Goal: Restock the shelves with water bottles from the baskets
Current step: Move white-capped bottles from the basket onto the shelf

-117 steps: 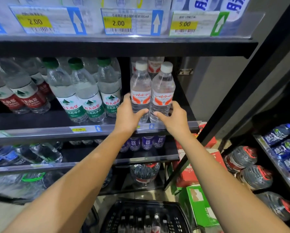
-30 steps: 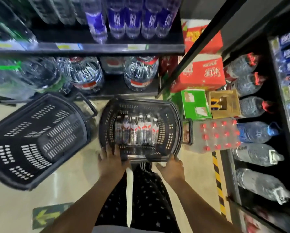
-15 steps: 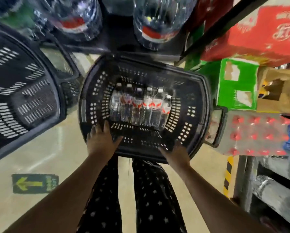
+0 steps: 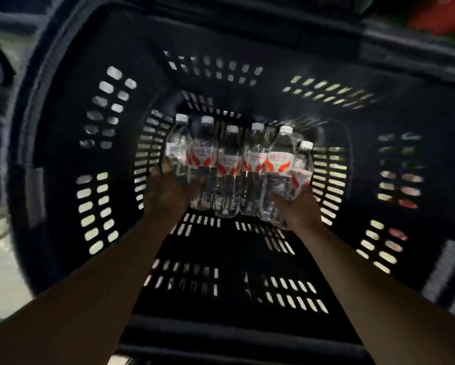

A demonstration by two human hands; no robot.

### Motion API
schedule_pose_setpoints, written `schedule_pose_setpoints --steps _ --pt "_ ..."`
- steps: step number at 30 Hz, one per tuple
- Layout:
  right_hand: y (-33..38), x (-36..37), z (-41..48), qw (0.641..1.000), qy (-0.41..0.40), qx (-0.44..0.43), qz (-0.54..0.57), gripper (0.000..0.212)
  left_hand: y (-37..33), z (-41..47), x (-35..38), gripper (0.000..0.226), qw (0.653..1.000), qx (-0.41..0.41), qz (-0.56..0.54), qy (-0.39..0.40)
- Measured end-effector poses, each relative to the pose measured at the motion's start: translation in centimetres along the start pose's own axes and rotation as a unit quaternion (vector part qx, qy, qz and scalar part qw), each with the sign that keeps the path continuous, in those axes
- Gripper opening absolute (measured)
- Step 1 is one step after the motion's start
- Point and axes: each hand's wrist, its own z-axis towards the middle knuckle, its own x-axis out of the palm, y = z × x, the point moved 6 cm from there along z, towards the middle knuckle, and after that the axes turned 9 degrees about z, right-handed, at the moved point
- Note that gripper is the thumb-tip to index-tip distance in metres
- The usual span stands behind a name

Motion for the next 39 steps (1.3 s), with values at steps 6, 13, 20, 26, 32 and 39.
schedule_pose_setpoints --steps 6,13,20,26,32,39 --pt "0.2 2.4 2.0 0.991 -0.106 -0.078 0.018 0.072 0.2 7.4 3.1 0.105 0.995 -0.004 -0.103 0.000" --pt "-0.4 4.0 2.0 0.987 -0.114 -0.111 -0.033 0.098 1.0 8.7 4.4 0.083 0.993 -0.031 -0.112 -0.025" --pt "-0.5 3.9 2.4 0.991 -0.102 -0.082 0.010 0.082 1.1 7.5 3.4 0.094 0.990 -0.053 -0.129 -0.028" --pt "-0.7 3.2 1.8 0.988 -0.056 -0.032 0.140 0.075 1.5 5.6 2.4 0.083 0.986 -0.046 -0.157 -0.017" --pt "1.8 0.6 -4.1 0.972 0.019 -0.001 0.235 0.034 0.6 0.7 -1.4 0.066 0.937 -0.032 -0.340 0.072" --pt "8.2 -5.4 -16.1 0.964 0.083 -0.051 0.245 0.030 -2.8 -10.5 -11.0 0.013 0.915 0.020 -0.362 0.178"
